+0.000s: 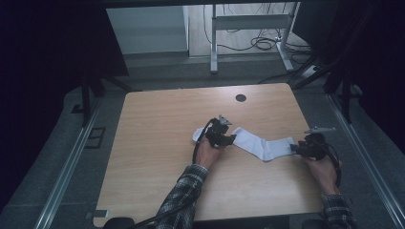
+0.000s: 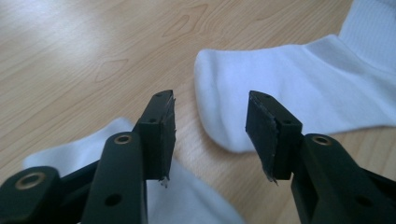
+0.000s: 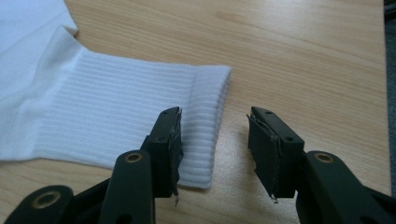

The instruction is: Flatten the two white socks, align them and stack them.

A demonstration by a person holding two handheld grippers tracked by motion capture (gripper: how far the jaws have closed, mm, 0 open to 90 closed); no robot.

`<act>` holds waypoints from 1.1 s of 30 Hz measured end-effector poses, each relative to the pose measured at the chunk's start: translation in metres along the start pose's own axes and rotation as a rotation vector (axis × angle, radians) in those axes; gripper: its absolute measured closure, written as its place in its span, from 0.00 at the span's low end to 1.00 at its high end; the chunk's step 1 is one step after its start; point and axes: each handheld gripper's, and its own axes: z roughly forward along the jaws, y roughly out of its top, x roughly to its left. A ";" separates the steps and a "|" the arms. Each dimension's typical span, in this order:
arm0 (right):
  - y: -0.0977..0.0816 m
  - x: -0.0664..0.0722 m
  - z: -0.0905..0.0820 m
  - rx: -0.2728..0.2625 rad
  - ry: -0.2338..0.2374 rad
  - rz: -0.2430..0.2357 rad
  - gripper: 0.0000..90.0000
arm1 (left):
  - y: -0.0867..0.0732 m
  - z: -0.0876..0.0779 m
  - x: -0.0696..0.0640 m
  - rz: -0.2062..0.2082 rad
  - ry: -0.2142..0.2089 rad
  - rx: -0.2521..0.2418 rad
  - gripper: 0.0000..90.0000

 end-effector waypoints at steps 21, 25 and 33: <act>0.002 0.001 0.002 0.036 0.063 0.044 0.88 | 0.002 0.025 -0.001 -0.034 0.008 0.060 0.95; 0.004 0.002 0.002 0.050 0.064 0.042 0.90 | 0.001 0.024 -0.001 -0.031 0.005 0.054 0.96; 0.008 0.005 -0.005 0.025 0.065 0.015 0.90 | 0.009 0.006 -0.005 -0.006 0.014 0.023 0.96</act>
